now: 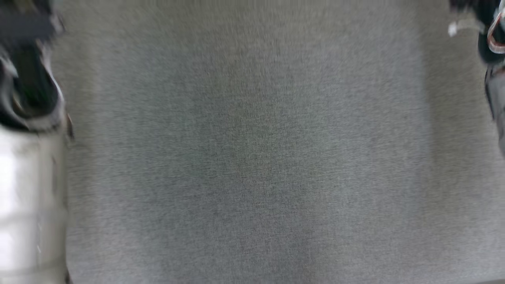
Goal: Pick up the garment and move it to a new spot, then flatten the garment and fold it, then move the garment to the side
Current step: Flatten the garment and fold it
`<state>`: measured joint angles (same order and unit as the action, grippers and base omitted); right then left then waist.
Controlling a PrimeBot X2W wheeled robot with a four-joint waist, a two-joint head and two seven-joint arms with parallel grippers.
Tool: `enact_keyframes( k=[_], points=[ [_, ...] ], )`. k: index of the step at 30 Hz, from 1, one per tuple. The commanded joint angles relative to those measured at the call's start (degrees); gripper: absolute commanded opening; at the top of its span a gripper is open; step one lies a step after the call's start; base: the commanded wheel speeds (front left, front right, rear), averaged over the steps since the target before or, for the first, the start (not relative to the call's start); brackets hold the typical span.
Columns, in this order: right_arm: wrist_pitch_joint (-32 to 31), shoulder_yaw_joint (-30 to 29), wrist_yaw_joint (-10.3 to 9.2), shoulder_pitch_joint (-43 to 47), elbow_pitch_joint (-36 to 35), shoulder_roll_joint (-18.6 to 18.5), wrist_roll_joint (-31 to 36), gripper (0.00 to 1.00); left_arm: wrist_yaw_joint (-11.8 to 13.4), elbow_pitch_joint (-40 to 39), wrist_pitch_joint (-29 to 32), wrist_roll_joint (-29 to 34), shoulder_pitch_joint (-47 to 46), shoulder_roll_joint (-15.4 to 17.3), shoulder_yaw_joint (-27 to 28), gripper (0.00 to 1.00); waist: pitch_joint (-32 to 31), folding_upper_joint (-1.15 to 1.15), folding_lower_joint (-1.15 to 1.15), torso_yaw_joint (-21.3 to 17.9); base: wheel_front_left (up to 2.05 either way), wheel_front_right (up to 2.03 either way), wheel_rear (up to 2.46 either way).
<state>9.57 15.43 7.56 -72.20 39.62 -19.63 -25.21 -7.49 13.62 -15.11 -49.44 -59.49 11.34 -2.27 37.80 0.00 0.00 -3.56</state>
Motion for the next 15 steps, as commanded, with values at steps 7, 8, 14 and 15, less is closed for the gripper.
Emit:
enact_keyframes(
  k=[7,8,14,15],
  points=[
    [-8.9,-2.9,-0.15,12.9,-2.2,-2.2,-3.5,0.00,0.1,-2.3,0.0,-4.2,16.5,0.3,-1.2,0.00,-15.2,0.00,0.00,2.1,0.00,0.00,0.00],
    [-9.8,-4.3,-0.15,14.9,-2.4,-1.8,-3.8,0.00,0.1,-2.6,0.0,-4.8,18.9,-0.2,-1.1,0.00,-16.6,0.00,0.00,2.3,0.00,0.00,0.00],
    [-15.4,-13.7,-0.16,29.3,-7.3,1.1,-1.2,0.00,0.8,-4.4,0.6,-5.6,33.8,-1.4,-2.3,0.00,-24.1,0.00,0.00,3.0,0.00,0.00,0.00],
    [-15.8,-15.1,-0.16,31.4,-8.2,1.5,-0.7,0.00,1.1,-4.6,0.7,-6.0,35.7,-1.7,-2.3,0.00,-25.0,0.00,0.00,3.0,0.00,0.00,0.00]
  ],
)
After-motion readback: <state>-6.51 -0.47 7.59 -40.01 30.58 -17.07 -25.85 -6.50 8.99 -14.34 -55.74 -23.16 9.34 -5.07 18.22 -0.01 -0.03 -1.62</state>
